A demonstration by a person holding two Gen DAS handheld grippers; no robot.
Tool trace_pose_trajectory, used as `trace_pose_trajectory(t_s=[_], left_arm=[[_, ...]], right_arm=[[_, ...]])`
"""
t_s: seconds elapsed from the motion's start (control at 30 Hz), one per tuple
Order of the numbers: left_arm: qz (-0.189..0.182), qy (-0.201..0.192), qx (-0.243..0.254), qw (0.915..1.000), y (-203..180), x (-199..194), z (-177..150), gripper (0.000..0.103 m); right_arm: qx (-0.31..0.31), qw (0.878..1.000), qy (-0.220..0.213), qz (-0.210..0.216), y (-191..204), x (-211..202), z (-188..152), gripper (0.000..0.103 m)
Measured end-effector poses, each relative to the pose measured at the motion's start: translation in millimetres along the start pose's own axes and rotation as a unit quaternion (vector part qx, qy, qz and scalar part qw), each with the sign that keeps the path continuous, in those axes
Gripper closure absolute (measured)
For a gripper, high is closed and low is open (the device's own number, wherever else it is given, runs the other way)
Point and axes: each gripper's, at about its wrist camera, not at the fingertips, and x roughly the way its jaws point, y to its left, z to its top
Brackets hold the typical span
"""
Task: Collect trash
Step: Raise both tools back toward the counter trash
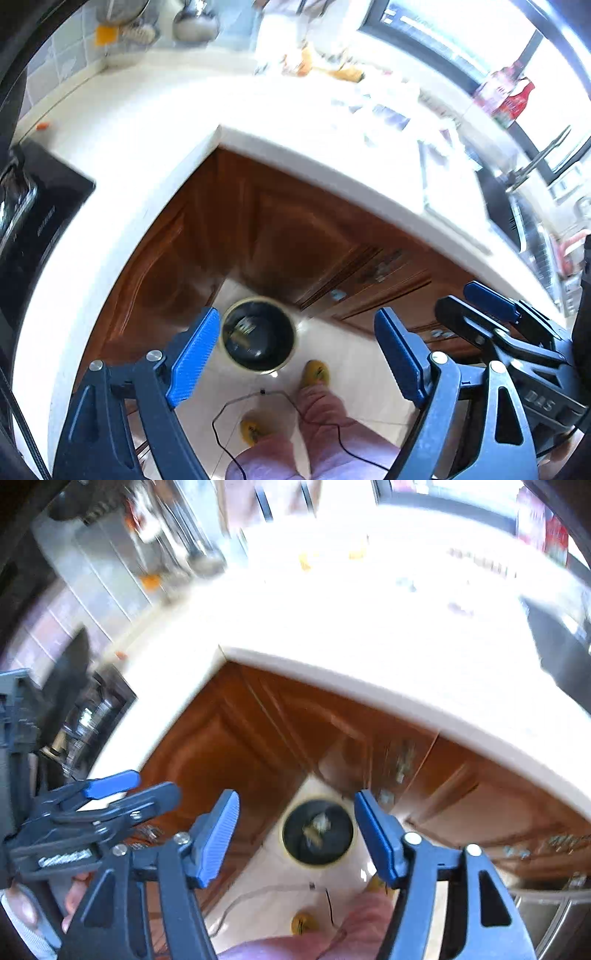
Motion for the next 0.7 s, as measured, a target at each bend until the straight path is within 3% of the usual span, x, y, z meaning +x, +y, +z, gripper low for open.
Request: trace_pose_trajectory(t_s=[0.13, 0.37, 0.7], left_arm=[[-0.020, -0.032, 0.016, 0.9991, -24, -28, 23, 0.019], [-0.036, -0.063, 0.040, 0.9966, -69, -50, 62, 0.018], [-0.017, -0.075, 0.045, 0.9960, -112, -20, 129, 0.018]], right_arm=[[-0.017, 0.999, -0.039, 0.001, -6, -40, 18, 0.036], [-0.033, 0.994, -0.090, -0.045, -43, -88, 57, 0.036], [-0.061, 0.989, -0.089, -0.098, -123, -78, 122, 0.036]])
